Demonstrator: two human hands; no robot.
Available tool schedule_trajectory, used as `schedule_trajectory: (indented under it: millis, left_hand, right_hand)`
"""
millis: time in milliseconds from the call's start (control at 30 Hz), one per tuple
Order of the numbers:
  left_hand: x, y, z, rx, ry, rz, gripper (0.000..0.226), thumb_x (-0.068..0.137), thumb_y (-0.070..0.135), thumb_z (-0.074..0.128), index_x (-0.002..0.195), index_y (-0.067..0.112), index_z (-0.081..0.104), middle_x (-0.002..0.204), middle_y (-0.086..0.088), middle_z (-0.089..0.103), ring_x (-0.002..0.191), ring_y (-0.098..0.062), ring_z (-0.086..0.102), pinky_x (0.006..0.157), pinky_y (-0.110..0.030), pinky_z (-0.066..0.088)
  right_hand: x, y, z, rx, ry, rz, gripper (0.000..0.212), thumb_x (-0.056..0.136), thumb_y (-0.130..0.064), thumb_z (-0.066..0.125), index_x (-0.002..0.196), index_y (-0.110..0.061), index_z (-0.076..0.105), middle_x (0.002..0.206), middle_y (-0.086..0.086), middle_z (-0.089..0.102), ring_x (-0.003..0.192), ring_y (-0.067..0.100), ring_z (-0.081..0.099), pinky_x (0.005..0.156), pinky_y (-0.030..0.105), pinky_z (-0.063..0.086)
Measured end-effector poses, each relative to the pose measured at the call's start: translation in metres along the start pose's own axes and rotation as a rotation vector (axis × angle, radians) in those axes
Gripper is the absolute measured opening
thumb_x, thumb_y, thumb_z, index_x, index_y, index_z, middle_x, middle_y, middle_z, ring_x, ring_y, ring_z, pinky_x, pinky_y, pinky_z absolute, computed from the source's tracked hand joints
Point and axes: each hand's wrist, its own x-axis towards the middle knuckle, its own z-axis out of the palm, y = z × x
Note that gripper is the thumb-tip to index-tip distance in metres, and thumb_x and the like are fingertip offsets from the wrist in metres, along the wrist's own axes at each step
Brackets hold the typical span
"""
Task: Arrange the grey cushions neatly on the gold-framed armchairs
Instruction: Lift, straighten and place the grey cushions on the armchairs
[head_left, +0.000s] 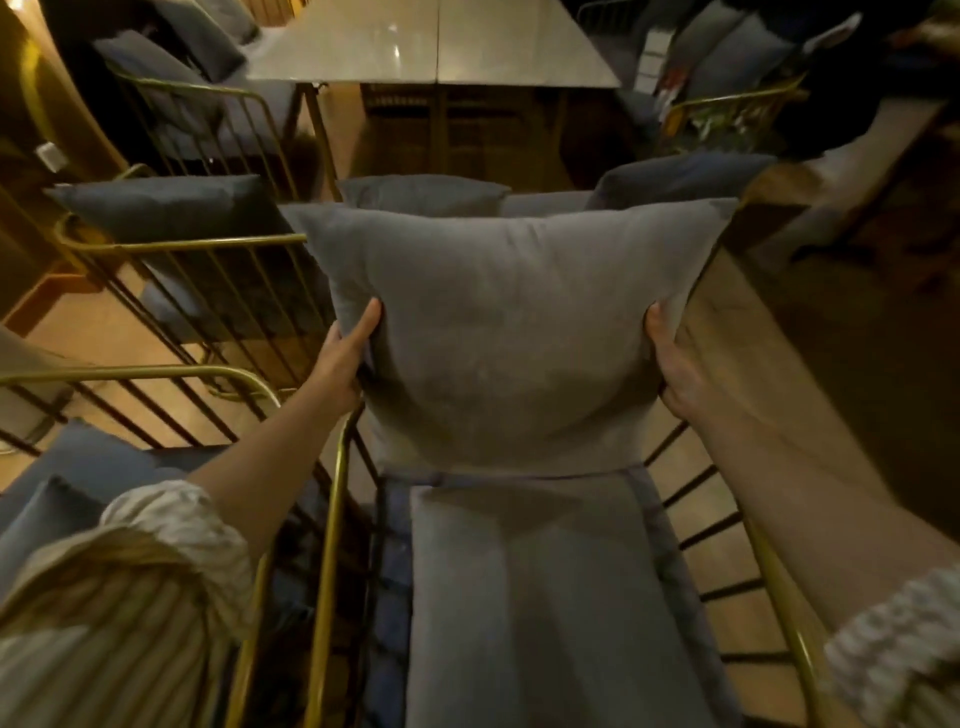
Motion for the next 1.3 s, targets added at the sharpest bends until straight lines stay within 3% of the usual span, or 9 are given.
schedule_trajectory:
  millis: [200,433,533,600,700,900,1000,1133,1300]
  left_hand:
    - [0.055,-0.049,0.037,-0.058,0.053,-0.068,0.119,0.042,0.072,0.085,0.146,0.036,0.041,0.147,0.006,0.049,0.138,-0.026,0.041,0.116,-0.055,0.028]
    - [0.083,-0.105,0.065,-0.064,0.161,-0.224,0.074,0.087,0.040,0.070,0.149,0.028,0.033,0.143,0.003,0.049,0.139,-0.028,0.040,0.099,-0.041,0.039]
    - [0.091,-0.135,0.065,0.116,0.185,-0.293,0.093,0.081,0.047,0.073,0.154,0.022,0.021,0.152,-0.003,0.041,0.142,-0.032,0.036,0.102,-0.035,0.043]
    - [0.097,-0.151,0.065,0.094,0.185,-0.372,0.115,0.063,0.062,0.080,0.153,0.033,0.016,0.156,-0.002,0.035,0.144,-0.035,0.033,0.112,-0.053,0.037]
    - [0.113,-0.162,0.066,0.129,0.271,-0.368,0.098,0.071,0.063,0.074,0.150,0.032,0.025,0.153,-0.006,0.040,0.140,-0.038,0.038,0.108,-0.063,0.036]
    - [0.106,-0.145,0.074,0.428,0.309,-0.295,0.060,0.096,0.050,0.052,0.144,0.016,0.042,0.146,-0.012,0.050,0.134,-0.037,0.046,0.101,-0.045,0.041]
    - [0.104,-0.145,0.071,0.468,0.320,-0.260,0.058,0.094,0.051,0.054,0.140,0.017,0.047,0.140,-0.014,0.056,0.129,-0.037,0.051,0.092,-0.038,0.042]
    - [0.097,-0.147,0.071,0.436,0.336,-0.355,0.077,0.087,0.065,0.054,0.144,0.015,0.042,0.144,-0.015,0.052,0.131,-0.038,0.049,0.104,-0.046,0.042]
    - [0.071,-0.142,0.057,0.541,0.225,-0.376,0.085,0.090,0.066,0.048,0.150,0.008,0.032,0.153,-0.016,0.040,0.137,-0.038,0.041,0.106,-0.047,0.038]
  right_hand:
    - [0.060,0.030,-0.030,0.089,-0.139,0.127,0.142,0.033,-0.086,0.075,0.153,-0.026,0.030,0.153,-0.002,0.043,0.140,0.021,0.041,0.120,0.045,0.028]
    - [0.105,0.090,-0.039,0.128,-0.106,0.220,0.125,0.050,-0.076,0.076,0.153,-0.026,0.027,0.154,0.000,0.041,0.143,0.026,0.036,0.119,0.053,0.027]
    - [0.117,0.123,-0.043,0.073,-0.066,0.270,0.127,0.044,-0.081,0.077,0.151,-0.027,0.033,0.150,-0.001,0.047,0.139,0.028,0.041,0.115,0.056,0.034]
    - [0.120,0.136,-0.043,0.028,-0.023,0.286,0.121,0.044,-0.083,0.073,0.147,-0.029,0.038,0.149,0.000,0.049,0.138,0.028,0.043,0.113,0.055,0.037]
    - [0.131,0.144,-0.040,-0.019,0.037,0.301,0.106,0.056,-0.077,0.067,0.147,-0.029,0.039,0.150,0.001,0.047,0.139,0.029,0.041,0.112,0.052,0.037]
    - [0.136,0.137,-0.039,-0.146,0.058,0.360,0.102,0.063,-0.085,0.059,0.147,-0.030,0.038,0.150,0.003,0.047,0.138,0.032,0.043,0.106,0.054,0.037]
    - [0.135,0.136,-0.034,-0.149,0.026,0.377,0.098,0.069,-0.085,0.053,0.149,-0.031,0.034,0.152,0.004,0.045,0.139,0.033,0.042,0.104,0.051,0.038]
    - [0.134,0.130,-0.021,-0.125,0.121,0.539,0.098,0.075,-0.081,0.052,0.153,-0.031,0.021,0.160,0.007,0.031,0.144,0.038,0.032,0.110,0.062,0.035]
    - [0.091,0.130,-0.004,-0.316,0.163,0.290,0.087,0.089,-0.055,0.059,0.156,-0.021,0.014,0.158,0.013,0.032,0.143,0.038,0.036,0.114,0.052,0.036]
